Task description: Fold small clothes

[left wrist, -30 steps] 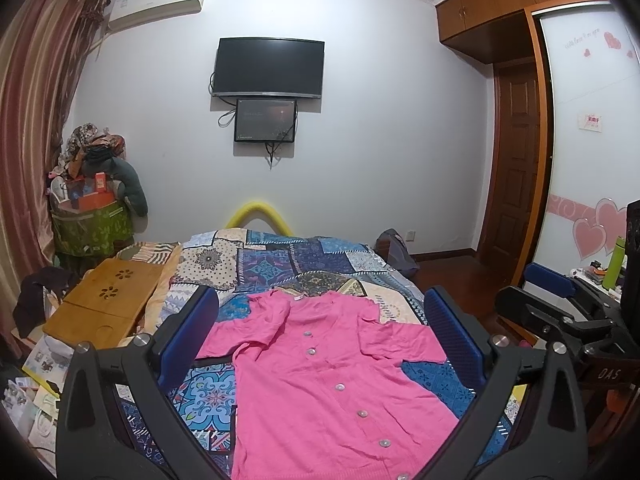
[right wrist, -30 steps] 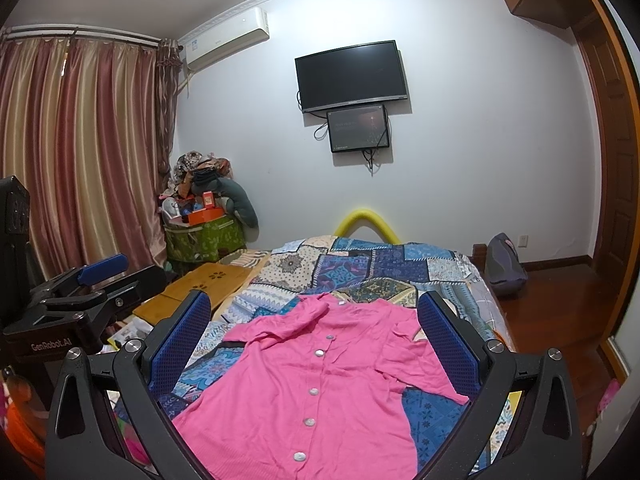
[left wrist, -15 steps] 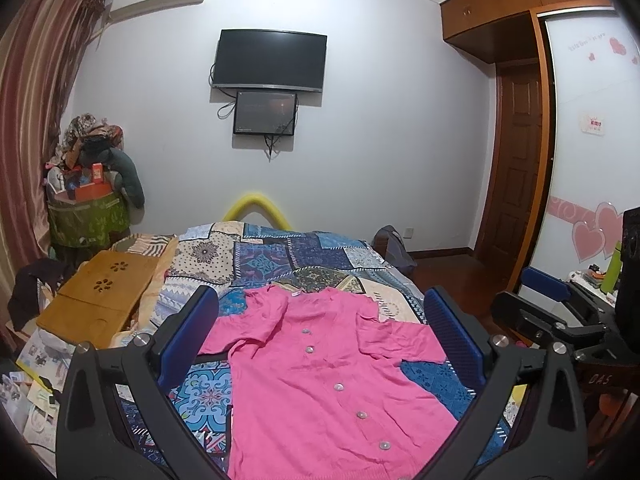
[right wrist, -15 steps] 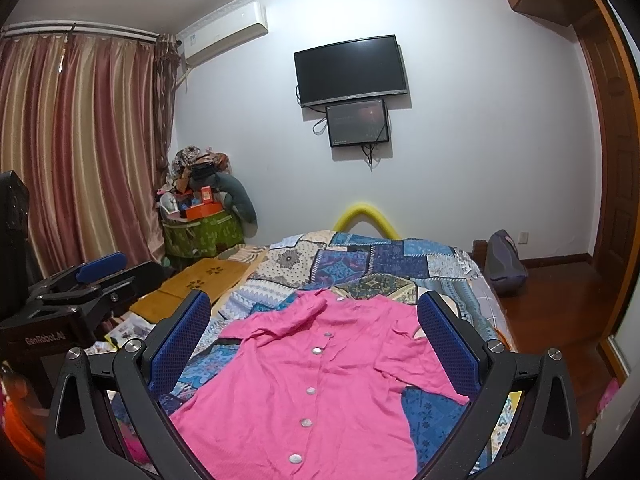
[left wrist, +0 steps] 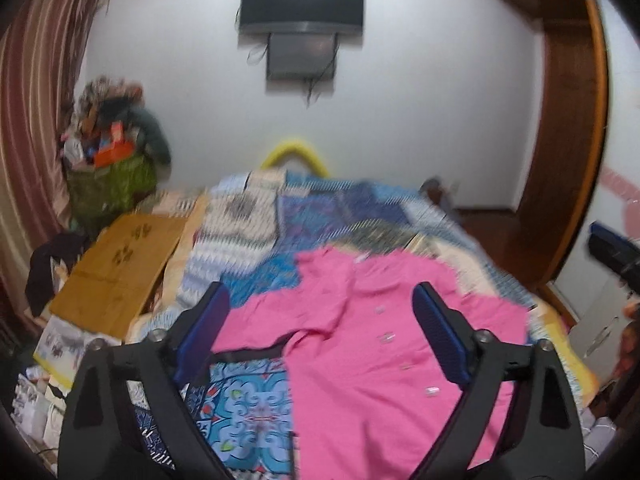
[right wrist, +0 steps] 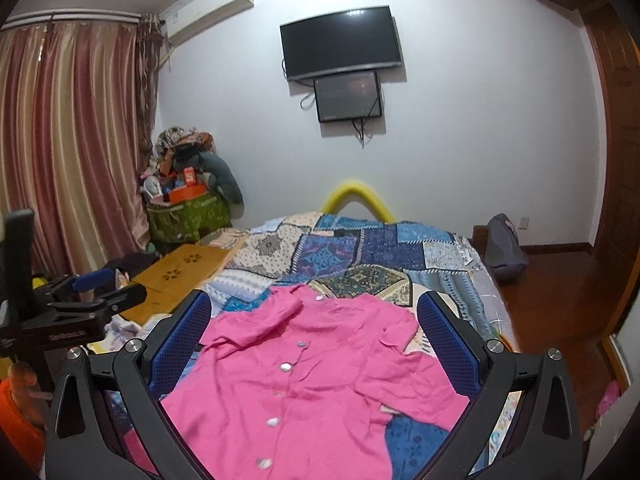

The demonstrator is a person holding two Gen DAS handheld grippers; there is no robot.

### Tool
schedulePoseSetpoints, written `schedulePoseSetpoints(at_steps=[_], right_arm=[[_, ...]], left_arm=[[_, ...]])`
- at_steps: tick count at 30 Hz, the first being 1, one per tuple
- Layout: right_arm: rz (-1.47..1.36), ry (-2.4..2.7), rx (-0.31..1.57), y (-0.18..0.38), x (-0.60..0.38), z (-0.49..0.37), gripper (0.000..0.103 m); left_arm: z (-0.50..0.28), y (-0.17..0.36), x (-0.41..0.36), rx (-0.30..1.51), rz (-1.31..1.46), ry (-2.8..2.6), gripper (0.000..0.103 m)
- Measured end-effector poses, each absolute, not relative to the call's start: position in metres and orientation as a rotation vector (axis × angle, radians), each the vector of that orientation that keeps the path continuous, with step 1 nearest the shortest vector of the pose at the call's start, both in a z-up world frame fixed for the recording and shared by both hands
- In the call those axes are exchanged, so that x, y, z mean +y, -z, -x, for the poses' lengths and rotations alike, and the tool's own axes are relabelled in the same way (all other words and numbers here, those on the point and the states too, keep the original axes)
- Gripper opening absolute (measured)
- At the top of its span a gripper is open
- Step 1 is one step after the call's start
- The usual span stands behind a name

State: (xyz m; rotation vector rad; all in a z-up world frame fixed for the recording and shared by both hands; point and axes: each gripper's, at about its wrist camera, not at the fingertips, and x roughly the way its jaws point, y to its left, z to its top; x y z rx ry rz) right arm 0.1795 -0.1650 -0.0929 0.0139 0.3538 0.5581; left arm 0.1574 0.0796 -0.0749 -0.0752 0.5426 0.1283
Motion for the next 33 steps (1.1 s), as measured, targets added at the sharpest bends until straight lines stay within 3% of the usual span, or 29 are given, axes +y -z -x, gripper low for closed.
schedulePoseSetpoints(at_steps=[2,4,8,18,21,28,30,32,33], right_arm=[[-0.006,-0.562,0.388,0.100,-0.161,-0.201,0.090],[-0.002,-0.566,0.418,0.107,-0.158,-0.218,0.088],[0.023,-0.566,0.491,0.125,-0.148,-0.254,0.074],[0.071,-0.531,0.715,0.183,-0.149,-0.350,0.074],[0.072,-0.507,0.782,0.201,-0.154,-0.378,0.067],[0.070,-0.479,0.903,0.239,-0.154,-0.428,0.060],[0.063,-0.478,0.941,0.249,-0.151,-0.441,0.047],[0.053,-0.492,0.970,0.257,-0.145,-0.450,0.041],[0.064,-0.492,0.962,0.258,-0.142,-0.451,0.039]], left_arm=[[-0.180,0.092,0.097,0.604,0.093,-0.139,0.081],[-0.196,0.106,0.110,0.645,0.103,-0.149,0.076],[-0.232,0.133,0.143,0.719,0.143,-0.175,0.076],[-0.302,0.217,0.231,0.949,0.262,-0.249,0.072],[-0.313,0.245,0.246,1.021,0.293,-0.253,0.070],[-0.323,0.275,0.261,1.053,0.509,-0.152,0.051],[-0.324,0.276,0.263,1.035,0.525,-0.135,0.039],[-0.324,0.272,0.261,1.022,0.510,-0.130,0.012],[-0.324,0.269,0.260,1.019,0.500,-0.123,0.006]])
